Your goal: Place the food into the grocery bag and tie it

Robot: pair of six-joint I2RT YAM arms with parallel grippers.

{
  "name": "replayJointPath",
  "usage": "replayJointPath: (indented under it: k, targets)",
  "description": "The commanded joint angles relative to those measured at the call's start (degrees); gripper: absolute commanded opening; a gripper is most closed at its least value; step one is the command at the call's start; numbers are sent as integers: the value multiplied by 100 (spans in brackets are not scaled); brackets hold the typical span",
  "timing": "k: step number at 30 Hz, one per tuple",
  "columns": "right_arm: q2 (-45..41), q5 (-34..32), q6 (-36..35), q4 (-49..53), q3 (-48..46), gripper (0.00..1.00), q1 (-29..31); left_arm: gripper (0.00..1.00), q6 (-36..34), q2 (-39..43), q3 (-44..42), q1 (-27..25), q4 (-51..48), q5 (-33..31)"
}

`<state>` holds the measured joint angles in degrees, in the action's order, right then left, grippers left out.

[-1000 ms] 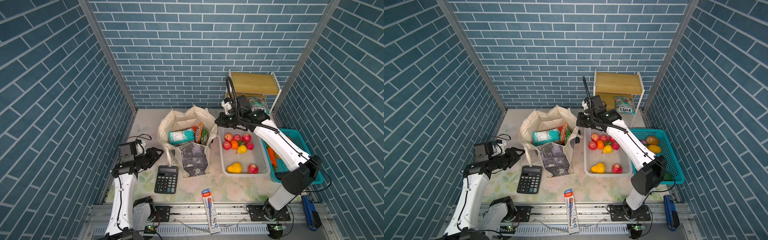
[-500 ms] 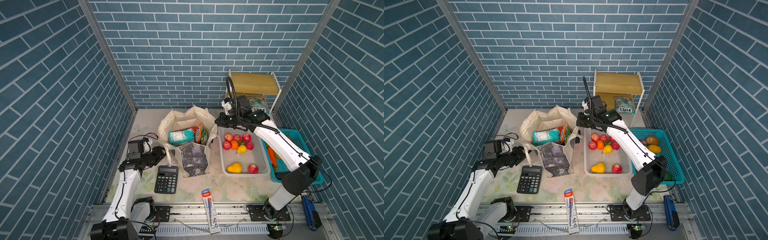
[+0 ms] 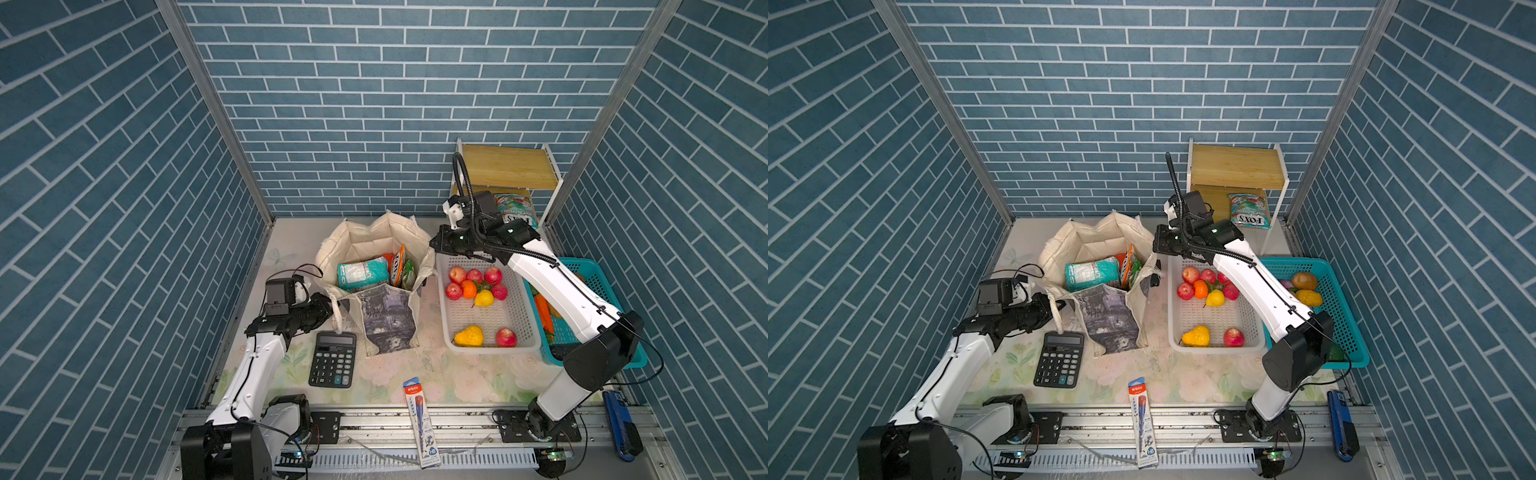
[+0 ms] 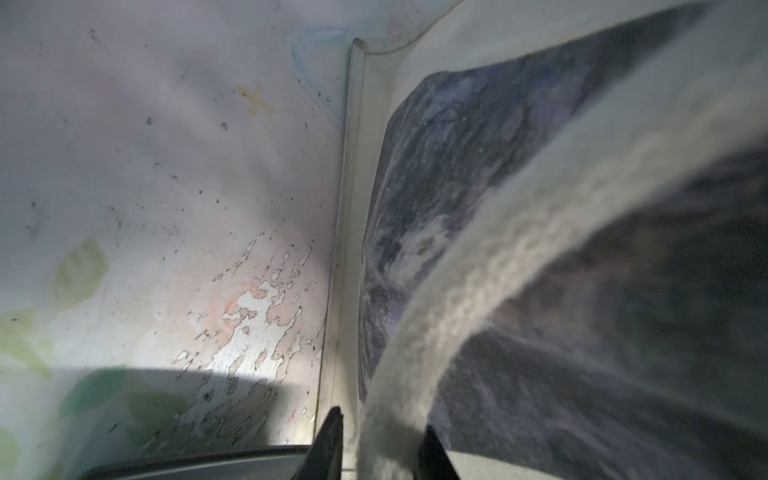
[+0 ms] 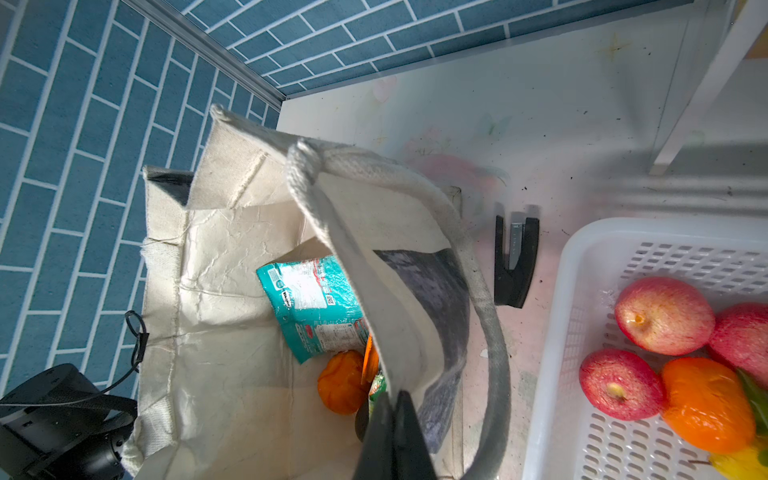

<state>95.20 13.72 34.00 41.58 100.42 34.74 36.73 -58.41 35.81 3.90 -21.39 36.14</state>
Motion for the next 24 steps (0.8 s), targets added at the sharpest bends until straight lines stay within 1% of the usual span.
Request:
replayJointPath:
  k: [1, 7, 11, 13, 16, 21, 23, 24]
  targets:
    - [-260, 35, -157, -214, 31, 0, -29, 21, -148, 110, 88, -21, -252, -112]
    - [-300, 17, -153, -202, 60, 0, -29, 7, -248, 490, 399, -15, -794, -340]
    - [-328, -16, -149, -196, 99, 0, -34, 2, -404, 885, 1064, 4, -1535, -803]
    - [-336, -18, -148, -203, 109, 0, -29, 0, -508, 1075, 1434, 56, -1939, -1089]
    - [-331, -18, -139, -212, 110, 0, -29, 0, -643, 1257, 1973, 217, -2365, -1355]
    - [-320, 6, -122, -269, 116, 0, -31, 0, -720, 1254, 2712, 320, -2572, -1470]
    - [-338, 17, -114, -291, 118, 4, -30, 0, -695, 1179, 2911, 319, -2527, -1407]
    - [-364, 5, -114, -300, 120, 7, -31, 0, -677, 1130, 2995, 325, -2503, -1391]
